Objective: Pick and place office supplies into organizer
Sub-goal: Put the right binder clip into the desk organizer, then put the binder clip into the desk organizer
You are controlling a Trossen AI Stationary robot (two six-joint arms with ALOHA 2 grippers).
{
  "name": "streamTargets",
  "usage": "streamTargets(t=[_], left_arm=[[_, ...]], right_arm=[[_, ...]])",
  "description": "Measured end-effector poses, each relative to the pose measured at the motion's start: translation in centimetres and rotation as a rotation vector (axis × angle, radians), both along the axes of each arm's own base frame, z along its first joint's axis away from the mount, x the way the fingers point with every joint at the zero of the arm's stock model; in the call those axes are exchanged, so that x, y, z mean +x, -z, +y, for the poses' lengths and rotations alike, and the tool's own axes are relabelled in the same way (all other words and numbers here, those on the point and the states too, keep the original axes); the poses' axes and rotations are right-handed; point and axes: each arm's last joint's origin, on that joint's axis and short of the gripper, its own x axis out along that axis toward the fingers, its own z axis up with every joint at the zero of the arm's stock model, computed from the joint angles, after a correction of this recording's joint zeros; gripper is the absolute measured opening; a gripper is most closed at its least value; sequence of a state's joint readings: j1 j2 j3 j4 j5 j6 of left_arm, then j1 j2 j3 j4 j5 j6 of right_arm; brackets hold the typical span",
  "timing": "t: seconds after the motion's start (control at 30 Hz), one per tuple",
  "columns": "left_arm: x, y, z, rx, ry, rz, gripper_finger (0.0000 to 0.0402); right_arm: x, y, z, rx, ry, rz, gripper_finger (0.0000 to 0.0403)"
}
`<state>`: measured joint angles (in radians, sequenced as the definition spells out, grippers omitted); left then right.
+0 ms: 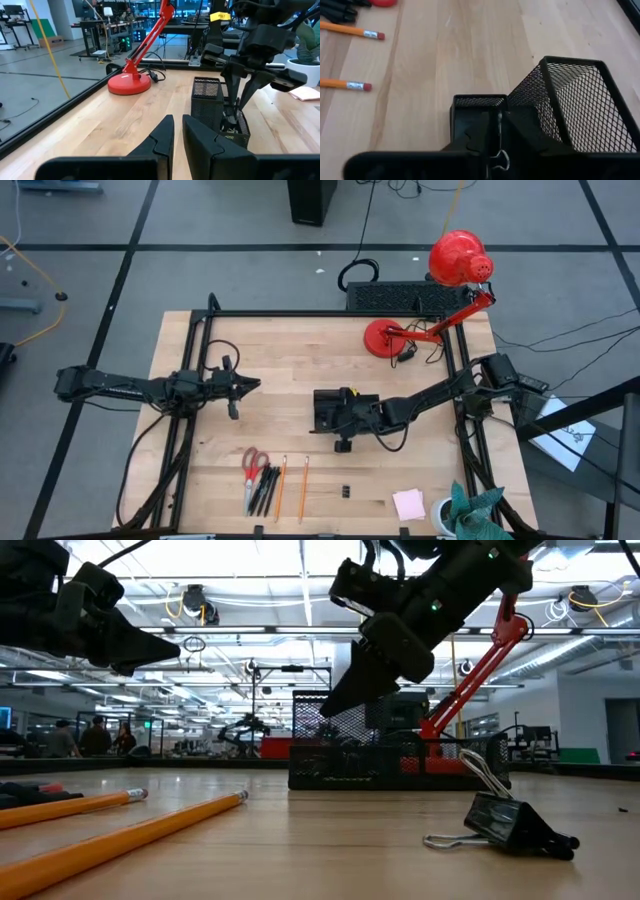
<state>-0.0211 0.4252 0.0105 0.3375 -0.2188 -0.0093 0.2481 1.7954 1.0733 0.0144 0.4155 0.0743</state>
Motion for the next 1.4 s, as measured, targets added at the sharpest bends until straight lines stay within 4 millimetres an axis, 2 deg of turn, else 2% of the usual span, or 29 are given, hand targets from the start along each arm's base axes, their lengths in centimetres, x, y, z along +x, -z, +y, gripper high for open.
streamTargets(t=[0.13,0.23,0.33,0.53,0.67,0.9,1.13,1.4], left_arm=[[0.0,0.0,0.0,0.003,0.000,0.000,0.0047],[0.0,0.0,0.0,0.004,0.000,0.001,0.0047],[0.0,0.1,0.0,0.004,0.000,0.009,0.0047],[0.0,0.0,0.0,0.006,0.000,0.006,0.0047],[0.0,0.0,0.0,0.006,0.000,0.007,0.0047],[0.0,0.0,0.0,0.006,0.000,0.006,0.0047],[0.0,0.3,0.0,0.014,0.001,0.031,0.0047],[-0.1,0.6,0.1,0.067,-0.027,0.073,0.0047]], right_arm=[[0.0,-0.3,0.0,-0.020,0.013,-0.021,0.0094],[-0.4,-1.3,0.8,-0.013,-0.010,-0.048,0.0110],[-1.1,-2.2,3.0,0.008,-0.121,-0.063,0.0121],[-3.3,-2.2,8.2,0.100,-0.455,-0.006,0.0127],[-4.1,-2.5,10.1,0.130,-0.539,-0.026,0.0124],[-3.0,-1.6,9.1,0.282,-0.692,0.003,0.0121],[-2.5,-0.1,6.3,0.507,-0.863,-0.034,0.0127],[-2.8,1.4,4.8,0.491,-0.901,-0.112,0.0128]])
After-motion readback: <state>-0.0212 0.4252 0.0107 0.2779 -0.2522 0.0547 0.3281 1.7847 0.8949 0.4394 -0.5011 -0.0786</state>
